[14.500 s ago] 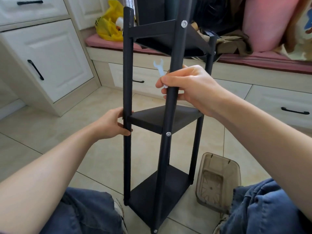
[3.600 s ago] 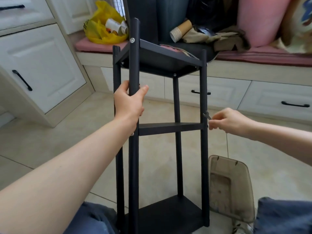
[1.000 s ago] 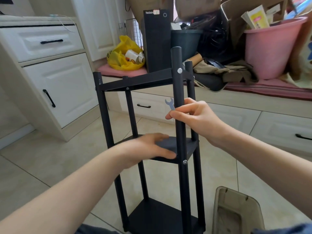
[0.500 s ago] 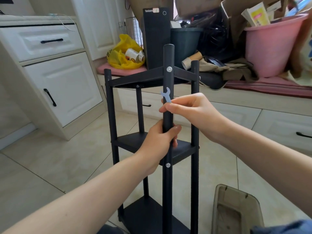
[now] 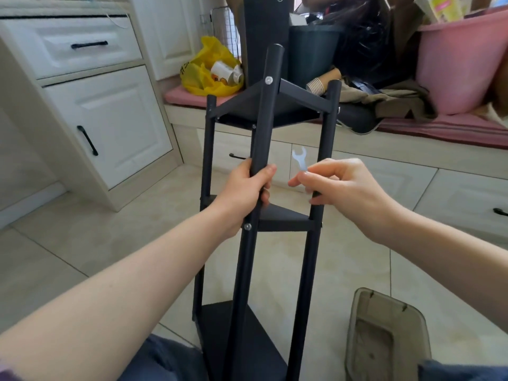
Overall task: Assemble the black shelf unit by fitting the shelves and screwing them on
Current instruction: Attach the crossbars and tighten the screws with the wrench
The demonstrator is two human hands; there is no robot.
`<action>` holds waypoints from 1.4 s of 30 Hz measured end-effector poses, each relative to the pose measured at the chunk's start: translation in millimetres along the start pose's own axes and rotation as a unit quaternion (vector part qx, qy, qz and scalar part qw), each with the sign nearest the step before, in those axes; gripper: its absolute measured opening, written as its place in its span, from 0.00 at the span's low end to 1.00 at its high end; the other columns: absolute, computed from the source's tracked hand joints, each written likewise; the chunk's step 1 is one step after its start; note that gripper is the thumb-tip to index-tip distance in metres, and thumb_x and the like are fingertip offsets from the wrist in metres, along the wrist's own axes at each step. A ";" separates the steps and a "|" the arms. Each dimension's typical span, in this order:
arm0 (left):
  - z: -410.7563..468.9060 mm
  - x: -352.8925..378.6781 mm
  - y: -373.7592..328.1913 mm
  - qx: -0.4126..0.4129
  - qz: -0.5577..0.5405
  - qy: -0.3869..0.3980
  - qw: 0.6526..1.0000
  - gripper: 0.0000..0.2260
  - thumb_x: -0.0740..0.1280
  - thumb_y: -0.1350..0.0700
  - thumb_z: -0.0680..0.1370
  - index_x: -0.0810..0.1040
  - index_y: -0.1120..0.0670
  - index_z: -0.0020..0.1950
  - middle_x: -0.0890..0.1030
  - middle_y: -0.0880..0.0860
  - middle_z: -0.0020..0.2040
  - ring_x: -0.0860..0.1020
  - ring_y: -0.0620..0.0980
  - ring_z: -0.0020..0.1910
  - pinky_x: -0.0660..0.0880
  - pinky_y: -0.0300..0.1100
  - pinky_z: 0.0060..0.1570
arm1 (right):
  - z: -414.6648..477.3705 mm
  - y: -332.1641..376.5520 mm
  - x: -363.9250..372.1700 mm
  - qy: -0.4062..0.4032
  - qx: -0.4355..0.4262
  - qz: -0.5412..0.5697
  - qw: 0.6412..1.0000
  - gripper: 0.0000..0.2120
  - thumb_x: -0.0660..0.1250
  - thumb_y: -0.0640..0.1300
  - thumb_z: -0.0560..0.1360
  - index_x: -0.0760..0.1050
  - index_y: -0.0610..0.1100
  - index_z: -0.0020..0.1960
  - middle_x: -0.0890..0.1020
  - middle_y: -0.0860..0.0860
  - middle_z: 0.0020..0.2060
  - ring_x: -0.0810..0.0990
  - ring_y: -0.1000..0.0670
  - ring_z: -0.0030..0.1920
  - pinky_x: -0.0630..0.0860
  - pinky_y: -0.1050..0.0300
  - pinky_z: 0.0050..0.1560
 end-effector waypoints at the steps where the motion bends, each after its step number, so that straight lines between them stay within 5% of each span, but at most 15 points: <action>1: 2.2 -2.8 -0.5 0.005 0.004 -0.005 1.000 0.05 0.66 0.52 0.83 0.75 0.53 0.51 0.75 0.45 0.32 0.73 0.43 0.28 0.74 0.38 0.32 | -3.0 -3.0 3.8 0.005 0.003 -0.002 1.000 0.11 0.68 0.46 0.78 0.86 0.52 0.41 0.81 0.65 0.35 0.78 0.64 0.38 0.77 0.66 0.40; 6: 12.0 -17.4 -1.5 0.025 0.020 -0.020 0.999 0.06 0.67 0.50 0.82 0.75 0.52 0.52 0.74 0.45 0.33 0.72 0.44 0.29 0.74 0.41 0.34 | -23.2 -31.7 48.1 0.130 0.069 -0.084 0.986 0.11 0.68 0.47 0.78 0.85 0.48 0.39 0.72 0.56 0.23 0.68 0.53 0.29 0.68 0.56 0.34; 10: 16.3 -27.9 -1.6 0.029 0.015 -0.049 0.998 0.08 0.69 0.49 0.81 0.76 0.52 0.52 0.72 0.45 0.32 0.70 0.43 0.27 0.72 0.38 0.30 | -31.7 -52.7 79.1 0.170 0.095 -0.122 0.973 0.12 0.66 0.48 0.79 0.84 0.47 0.39 0.69 0.55 0.23 0.65 0.54 0.27 0.65 0.60 0.31; 19: 19.9 -42.2 -3.3 0.034 0.028 -0.073 0.996 0.08 0.69 0.49 0.81 0.76 0.52 0.53 0.71 0.46 0.32 0.69 0.42 0.27 0.72 0.37 0.29 | -22.4 -79.8 134.3 0.155 0.171 -0.074 0.970 0.14 0.64 0.43 0.79 0.80 0.50 0.36 0.70 0.65 0.17 0.69 0.64 0.22 0.63 0.72 0.27; 23: 22.0 -54.3 -5.1 0.027 0.034 -0.088 0.995 0.07 0.69 0.51 0.81 0.75 0.52 0.49 0.70 0.47 0.32 0.68 0.43 0.25 0.70 0.37 0.27 | -13.3 -77.7 145.6 0.127 0.170 -0.032 0.977 0.15 0.62 0.41 0.80 0.80 0.50 0.37 0.73 0.60 0.19 0.72 0.61 0.23 0.67 0.70 0.30; 33: 25.6 -79.9 -4.0 0.006 0.009 -0.072 0.997 0.09 0.70 0.51 0.80 0.71 0.51 0.46 0.67 0.44 0.28 0.64 0.44 0.25 0.67 0.37 0.26 | 0.4 -74.6 163.9 0.066 0.124 -0.024 0.990 0.14 0.63 0.44 0.78 0.80 0.49 0.36 0.73 0.67 0.20 0.73 0.67 0.27 0.64 0.71 0.31; 38: 25.6 -85.2 -3.0 0.008 0.009 -0.071 0.997 0.09 0.70 0.51 0.80 0.71 0.51 0.47 0.67 0.44 0.28 0.64 0.44 0.25 0.68 0.36 0.26 | 7.5 -71.4 171.6 0.041 0.118 -0.020 0.992 0.13 0.63 0.43 0.79 0.82 0.46 0.39 0.80 0.60 0.34 0.78 0.61 0.40 0.69 0.71 0.37; 42: 25.7 -86.6 -2.8 0.007 0.006 -0.070 0.997 0.09 0.70 0.50 0.80 0.72 0.51 0.48 0.68 0.44 0.28 0.64 0.44 0.25 0.68 0.36 0.27 | 12.0 -66.3 175.8 0.016 0.081 -0.031 0.996 0.13 0.62 0.41 0.80 0.82 0.39 0.42 0.77 0.52 0.29 0.73 0.56 0.28 0.67 0.73 0.28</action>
Point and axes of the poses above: each hand's wrist, its own z-axis towards the middle knuckle, its own x-axis out of the palm, y = z × x, the point moved 6 cm from there along z, towards the middle knuckle
